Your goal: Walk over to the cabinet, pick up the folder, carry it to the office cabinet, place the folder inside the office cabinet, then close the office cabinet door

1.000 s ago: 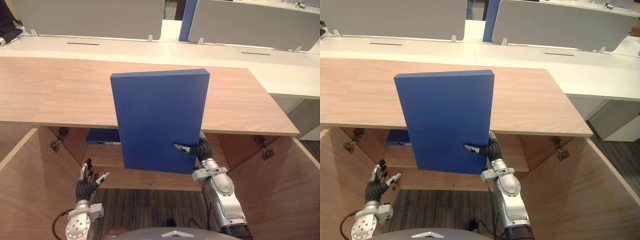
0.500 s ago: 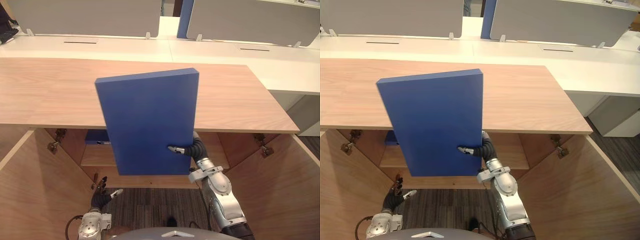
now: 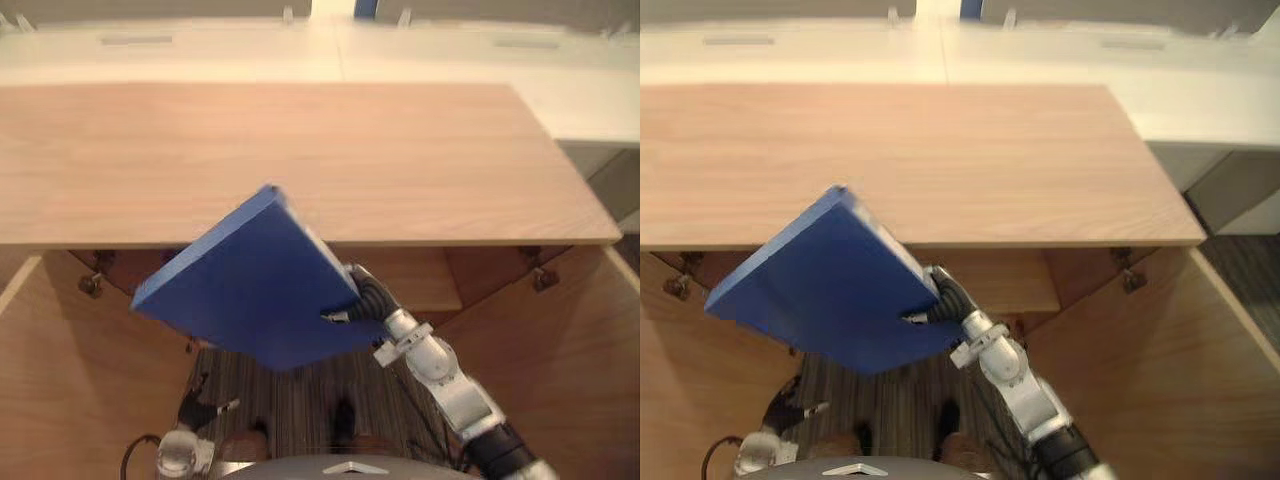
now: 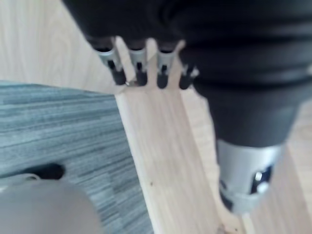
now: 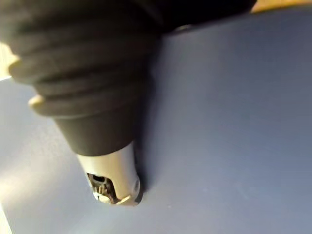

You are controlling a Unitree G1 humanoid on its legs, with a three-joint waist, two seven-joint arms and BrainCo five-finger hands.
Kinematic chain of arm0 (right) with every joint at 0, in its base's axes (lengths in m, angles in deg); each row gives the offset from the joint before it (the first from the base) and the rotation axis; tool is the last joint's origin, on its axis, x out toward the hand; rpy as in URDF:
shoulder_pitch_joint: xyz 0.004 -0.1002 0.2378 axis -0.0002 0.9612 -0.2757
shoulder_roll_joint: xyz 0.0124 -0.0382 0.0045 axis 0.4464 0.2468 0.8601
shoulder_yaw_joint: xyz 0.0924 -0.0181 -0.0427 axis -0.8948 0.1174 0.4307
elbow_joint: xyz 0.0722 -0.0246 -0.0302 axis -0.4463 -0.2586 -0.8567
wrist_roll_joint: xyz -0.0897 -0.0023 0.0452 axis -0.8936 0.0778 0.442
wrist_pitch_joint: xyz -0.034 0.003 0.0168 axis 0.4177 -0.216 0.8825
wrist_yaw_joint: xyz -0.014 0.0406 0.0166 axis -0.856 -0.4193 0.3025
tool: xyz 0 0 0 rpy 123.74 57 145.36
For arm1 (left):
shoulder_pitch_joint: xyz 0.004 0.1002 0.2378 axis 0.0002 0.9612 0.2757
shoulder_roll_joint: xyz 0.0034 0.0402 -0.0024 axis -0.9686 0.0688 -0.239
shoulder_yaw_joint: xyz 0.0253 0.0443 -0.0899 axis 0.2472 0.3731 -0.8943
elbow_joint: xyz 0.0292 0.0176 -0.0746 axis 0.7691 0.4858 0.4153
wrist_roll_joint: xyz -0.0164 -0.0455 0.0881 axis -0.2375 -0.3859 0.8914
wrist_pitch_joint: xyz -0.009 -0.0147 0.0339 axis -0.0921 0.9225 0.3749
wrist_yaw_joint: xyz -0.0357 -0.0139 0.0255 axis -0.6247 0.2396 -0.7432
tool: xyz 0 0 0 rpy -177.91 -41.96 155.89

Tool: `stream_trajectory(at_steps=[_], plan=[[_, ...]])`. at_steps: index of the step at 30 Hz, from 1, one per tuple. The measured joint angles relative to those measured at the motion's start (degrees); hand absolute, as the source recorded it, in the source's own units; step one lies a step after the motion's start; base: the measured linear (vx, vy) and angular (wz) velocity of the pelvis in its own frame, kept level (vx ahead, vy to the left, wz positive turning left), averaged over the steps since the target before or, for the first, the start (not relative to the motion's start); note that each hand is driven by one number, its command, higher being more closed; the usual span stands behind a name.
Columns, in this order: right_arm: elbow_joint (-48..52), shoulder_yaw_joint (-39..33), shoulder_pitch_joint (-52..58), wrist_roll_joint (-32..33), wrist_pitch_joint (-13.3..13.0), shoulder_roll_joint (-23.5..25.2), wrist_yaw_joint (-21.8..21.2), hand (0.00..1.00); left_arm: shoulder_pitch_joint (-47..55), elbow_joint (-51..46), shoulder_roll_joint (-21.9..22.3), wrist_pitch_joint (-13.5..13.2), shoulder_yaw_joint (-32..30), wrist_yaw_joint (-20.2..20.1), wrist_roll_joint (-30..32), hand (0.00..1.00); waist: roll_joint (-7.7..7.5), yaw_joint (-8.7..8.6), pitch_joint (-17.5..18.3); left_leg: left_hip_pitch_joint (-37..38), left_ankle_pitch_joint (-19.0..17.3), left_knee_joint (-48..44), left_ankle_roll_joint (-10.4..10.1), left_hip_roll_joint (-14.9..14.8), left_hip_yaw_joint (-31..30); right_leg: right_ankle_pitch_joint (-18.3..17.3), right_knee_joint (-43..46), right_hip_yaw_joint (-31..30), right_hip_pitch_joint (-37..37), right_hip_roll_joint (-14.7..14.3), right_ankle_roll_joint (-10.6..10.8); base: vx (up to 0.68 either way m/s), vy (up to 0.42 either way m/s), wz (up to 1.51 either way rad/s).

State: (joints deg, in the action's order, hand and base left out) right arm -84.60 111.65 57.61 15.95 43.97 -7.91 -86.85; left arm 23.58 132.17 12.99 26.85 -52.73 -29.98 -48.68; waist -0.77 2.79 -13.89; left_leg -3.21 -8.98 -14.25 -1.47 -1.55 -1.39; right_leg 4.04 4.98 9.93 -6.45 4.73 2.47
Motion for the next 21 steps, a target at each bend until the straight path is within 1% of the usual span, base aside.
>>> stream_trajectory(at_steps=[1, 2, 3, 4, 5, 7, 10, 11, 13, 15, 16, 17, 19, 20, 21], plan=[[-1.62, 0.71, -3.42, -1.48, -0.02, -0.91, 0.86, 1.00, -2.74, 0.34, -0.24, -0.04, 0.59, 0.75, -0.10, 0.00, 0.31, -0.04, -2.11, -4.26, -0.93, -4.38, -0.24, 0.12, 0.13, -1.89, 5.73, -0.02, -4.84, 0.55, -0.33, -0.30, 0.027, 0.06], [-2.70, 1.25, -6.17, -2.42, 0.00, -2.16, 1.50, 1.00, -4.89, 0.32, -0.48, -0.18, 0.98, 1.03, -0.20, 0.00, 1.06, -0.10, -4.46, -7.63, -3.00, -8.62, 0.78, 0.10, 0.10, -3.90, 11.23, 0.02, -8.84, 1.06, -0.53, -0.27, 0.031, 0.05], [-3.42, 1.74, -7.34, -2.75, 0.00, -2.64, 2.04, 1.00, -5.60, 0.30, -0.74, -0.19, 0.96, 1.14, -0.50, 0.00, 1.06, -0.07, -5.28, -9.65, -3.68, -10.89, 0.64, 0.12, 0.20, -4.81, 13.92, -0.18, -11.06, 1.33, -0.65, -0.28, 0.053, 0.02], [-3.94, 2.29, -8.59, -3.88, -0.02, -3.58, 2.60, 1.00, -6.29, 0.25, -1.15, -0.23, 0.93, 1.68, -1.21, 0.00, 1.19, -0.08, -5.64, -13.96, -5.26, -14.76, 0.91, 0.13, 0.31, -6.66, 18.26, -0.30, -15.58, 1.87, -0.80, -0.26, 0.023, -0.01], [-3.96, 2.31, -9.28, -4.88, -0.01, -4.62, 3.16, 1.00, -6.80, 0.13, -1.45, -0.22, 0.85, 2.17, -1.71, 0.00, 1.38, -0.04, -6.82, -16.89, -6.75, -17.96, 0.81, 0.12, 0.40, -8.44, 21.20, -0.55, -18.51, 2.04, -0.87, -0.24, 0.015, -0.03], [-3.96, 2.37, -9.74, -5.76, 0.00, -6.11, 3.63, 1.00, -6.88, 0.04, -1.65, -0.22, 0.80, 2.89, -2.30, 0.00, 1.44, 0.08, -8.11, -20.30, -7.54, -20.63, 1.10, -0.13, 0.94, -8.66, 23.33, -1.17, -22.14, 2.05, -1.01, -0.18, 0.007, -0.19], [-3.96, 2.28, -10.96, -6.85, 0.05, -8.19, 5.21, 1.00, -7.01, -3.10, -1.80, -0.23, 0.79, 3.55, -2.87, 0.00, 1.81, -0.02, -10.38, -25.63, -7.99, -23.79, 1.37, -1.05, 1.90, -8.58, 25.49, -1.10, -27.45, 2.20, -1.12, -0.11, -0.001, -0.20], [-3.96, 2.25, -11.00, -6.85, 0.05, -8.28, 5.30, 1.00, -7.03, -3.43, -1.81, -0.24, 0.76, 3.58, -2.90, 0.00, 1.79, -0.02, -10.50, -26.06, -8.09, -24.17, 1.29, -1.06, 1.93, -8.57, 25.93, -1.11, -27.96, 2.27, -1.13, -0.11, -0.001, -0.13], [-3.47, 2.13, -11.65, -6.84, 0.14, -8.59, 6.32, 1.00, -7.71, -6.21, -1.68, -0.56, 0.62, 4.11, -3.93, 0.00, 1.81, 0.00, -10.96, -32.18, -9.55, -29.41, 0.90, -1.82, 2.40, -9.28, 30.85, -0.90, -34.35, 2.74, -2.00, -0.08, -0.006, -0.14], [-1.59, 1.71, -11.99, -6.78, 0.43, -8.38, 7.03, 1.00, -8.02, -8.51, -0.91, -0.78, -0.35, 4.70, -4.53, 0.00, 1.79, 0.14, -11.37, -36.54, -10.22, -32.19, 0.97, -2.42, 2.50, -9.37, 33.24, -0.75, -38.65, 2.80, -2.04, -0.09, -0.017, -0.13], [-0.37, 1.32, -12.18, -6.64, 0.86, -7.87, 7.09, 1.00, -8.31, -9.43, -0.01, -0.78, -1.20, 4.94, -4.60, 0.00, 1.77, 0.36, -11.39, -38.93, -10.54, -33.55, 0.97, -3.05, 2.88, -9.98, 34.37, -0.73, -41.09, 2.84, -2.74, -0.08, -0.016, -0.12], [0.13, 0.99, -12.26, -6.46, 1.19, -7.32, 7.06, 1.00, -8.50, -9.73, 0.51, -0.73, -1.55, 4.97, -4.82, 0.00, 1.78, 0.48, -11.42, -39.87, -10.67, -34.03, 0.97, -3.20, 2.96, -10.10, 34.86, -0.57, -42.03, 2.95, -2.84, -0.03, -0.006, -0.10], [1.10, -1.20, -12.35, -2.70, 1.56, -4.49, 6.93, 1.00, -8.62, -12.13, 2.07, -0.69, -2.28, 5.29, -6.56, 0.00, 1.80, 0.82, -12.49, -41.56, -11.39, -35.95, 0.73, -3.64, 2.98, -10.80, 37.12, -0.27, -43.94, 3.15, -2.78, -0.01, -0.003, -0.02], [1.90, -2.97, -12.39, -0.04, 1.77, -2.65, 6.90, 1.00, -8.65, -13.61, 3.05, -0.76, -3.09, 5.35, -7.05, 0.00, 1.80, 0.93, -12.49, -42.96, -11.77, -36.93, 0.64, -3.79, 2.96, -11.48, 38.46, -0.12, -45.38, 3.36, -2.97, 0.00, -0.007, 0.07], [2.76, -3.87, -12.41, 1.51, 2.20, -1.97, 6.89, 1.00, -8.78, -14.19, 3.53, -0.77, -3.36, 5.34, -7.52, 0.00, 1.82, 1.02, -12.50, -43.65, -11.89, -37.28, 0.61, -3.80, 2.93, -11.77, 38.98, -0.06, -46.02, 3.48, -3.01, 0.00, -0.007, 0.09]])
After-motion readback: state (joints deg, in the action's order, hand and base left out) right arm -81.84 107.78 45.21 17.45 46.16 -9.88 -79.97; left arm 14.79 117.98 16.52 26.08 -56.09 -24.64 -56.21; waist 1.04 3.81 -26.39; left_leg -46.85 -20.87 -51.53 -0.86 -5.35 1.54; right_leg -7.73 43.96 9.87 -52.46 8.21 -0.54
